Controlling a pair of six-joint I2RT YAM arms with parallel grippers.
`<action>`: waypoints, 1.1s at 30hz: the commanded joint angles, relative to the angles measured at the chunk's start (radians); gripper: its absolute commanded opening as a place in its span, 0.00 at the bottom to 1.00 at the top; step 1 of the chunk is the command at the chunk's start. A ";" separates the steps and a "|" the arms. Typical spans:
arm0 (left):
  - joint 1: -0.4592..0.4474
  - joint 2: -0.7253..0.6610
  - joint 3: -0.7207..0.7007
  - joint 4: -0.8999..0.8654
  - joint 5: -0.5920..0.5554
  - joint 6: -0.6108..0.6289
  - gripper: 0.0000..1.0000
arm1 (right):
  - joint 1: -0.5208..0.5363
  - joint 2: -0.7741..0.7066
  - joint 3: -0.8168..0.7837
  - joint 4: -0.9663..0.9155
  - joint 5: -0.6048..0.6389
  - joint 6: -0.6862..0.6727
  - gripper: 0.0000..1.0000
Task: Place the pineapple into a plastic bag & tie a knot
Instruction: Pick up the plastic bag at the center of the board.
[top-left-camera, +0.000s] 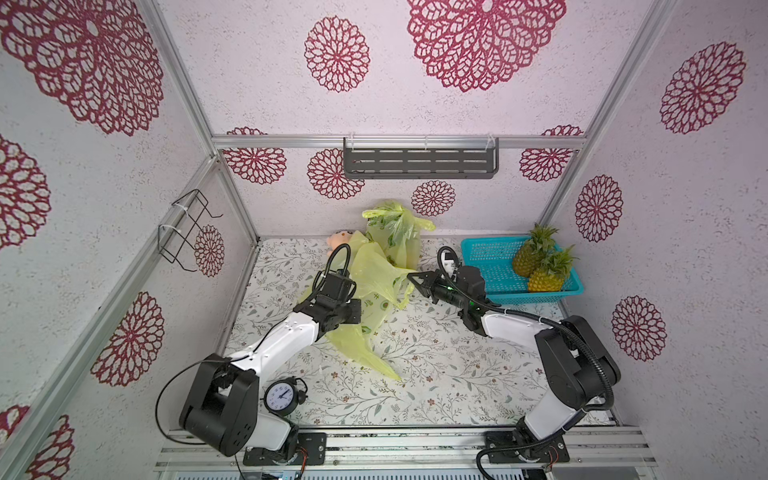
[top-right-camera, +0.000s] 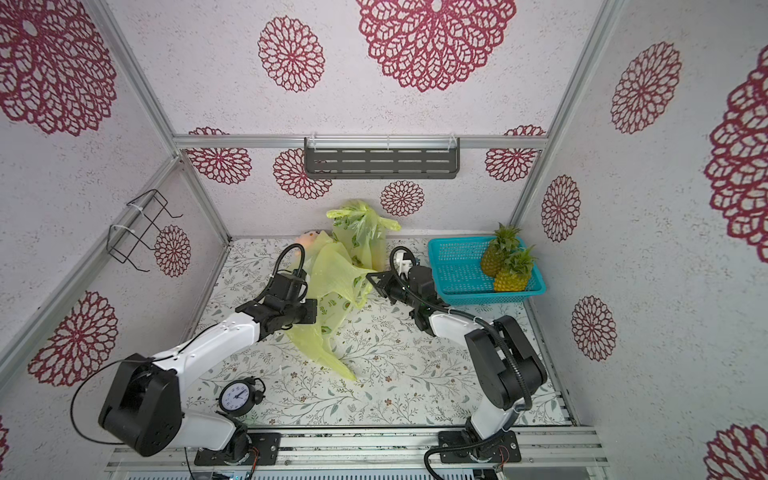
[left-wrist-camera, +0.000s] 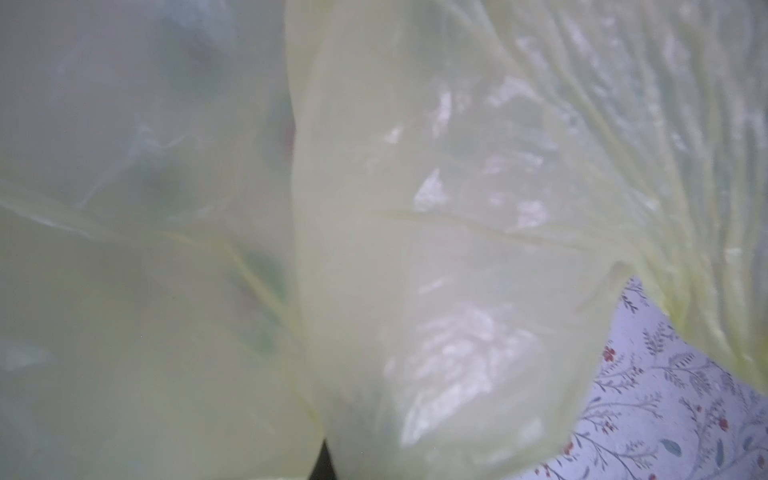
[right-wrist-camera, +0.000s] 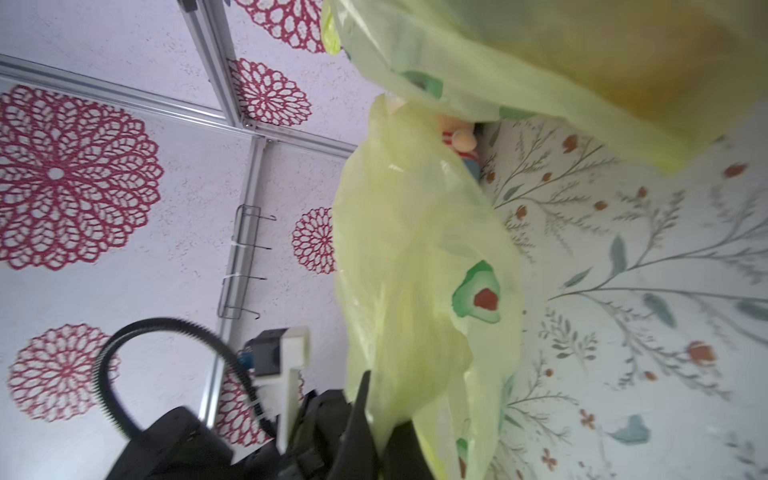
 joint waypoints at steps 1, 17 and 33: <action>0.002 -0.082 0.061 -0.195 0.103 0.054 0.00 | -0.019 -0.037 0.099 -0.243 0.029 -0.226 0.00; 0.010 -0.205 0.191 -0.417 0.253 -0.067 0.00 | -0.027 0.125 0.386 -0.524 0.016 -0.425 0.04; 0.025 0.185 0.310 -0.204 0.281 -0.200 0.00 | -0.264 -0.261 0.188 -0.660 0.050 -0.624 0.82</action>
